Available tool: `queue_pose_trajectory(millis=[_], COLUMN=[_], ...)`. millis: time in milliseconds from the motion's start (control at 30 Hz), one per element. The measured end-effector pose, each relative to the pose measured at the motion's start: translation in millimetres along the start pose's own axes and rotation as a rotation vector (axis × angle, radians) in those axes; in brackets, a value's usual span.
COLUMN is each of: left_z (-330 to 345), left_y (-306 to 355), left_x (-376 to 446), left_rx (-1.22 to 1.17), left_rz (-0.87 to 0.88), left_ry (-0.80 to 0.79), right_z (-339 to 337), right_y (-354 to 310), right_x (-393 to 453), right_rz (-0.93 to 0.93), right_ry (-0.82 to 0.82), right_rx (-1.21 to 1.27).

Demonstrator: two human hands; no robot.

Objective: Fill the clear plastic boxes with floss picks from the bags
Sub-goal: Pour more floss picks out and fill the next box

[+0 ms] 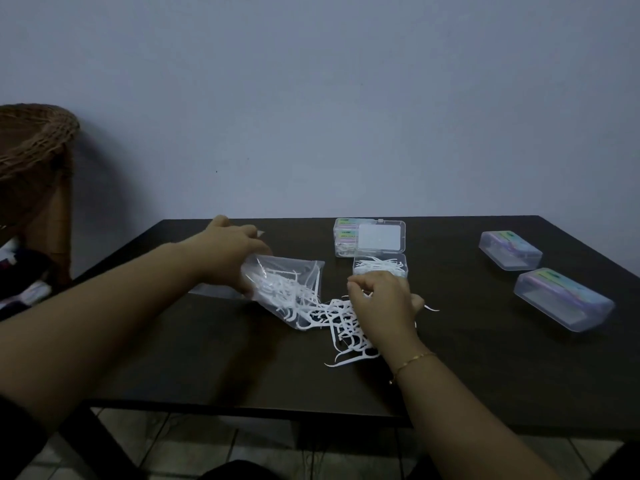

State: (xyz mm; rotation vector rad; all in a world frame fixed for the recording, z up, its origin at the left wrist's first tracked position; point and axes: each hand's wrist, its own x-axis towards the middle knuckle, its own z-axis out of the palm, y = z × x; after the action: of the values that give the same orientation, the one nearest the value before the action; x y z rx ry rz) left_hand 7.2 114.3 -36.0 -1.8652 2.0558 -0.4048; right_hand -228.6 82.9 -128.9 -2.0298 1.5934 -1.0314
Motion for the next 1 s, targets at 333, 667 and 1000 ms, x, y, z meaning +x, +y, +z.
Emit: queue_pose_trajectory(millis=[333,667,1000], left_z=[8,-35,-12], left_y=[15,81,126], left_x=[-2,28,65], left_rx=[-0.065,-0.215,-0.445], left_rz=[-0.113,0.006,0.120], left_ry=[-0.077,0.047,-0.094], right_z=[-47,-85,-74], right_y=[22,57,62], right_x=[10,43,50], right_rz=[0.000,0.038,0.097], right_ry=[-0.147,-0.374,-0.413], right_rx=[0.005,-0.033,-0.234])
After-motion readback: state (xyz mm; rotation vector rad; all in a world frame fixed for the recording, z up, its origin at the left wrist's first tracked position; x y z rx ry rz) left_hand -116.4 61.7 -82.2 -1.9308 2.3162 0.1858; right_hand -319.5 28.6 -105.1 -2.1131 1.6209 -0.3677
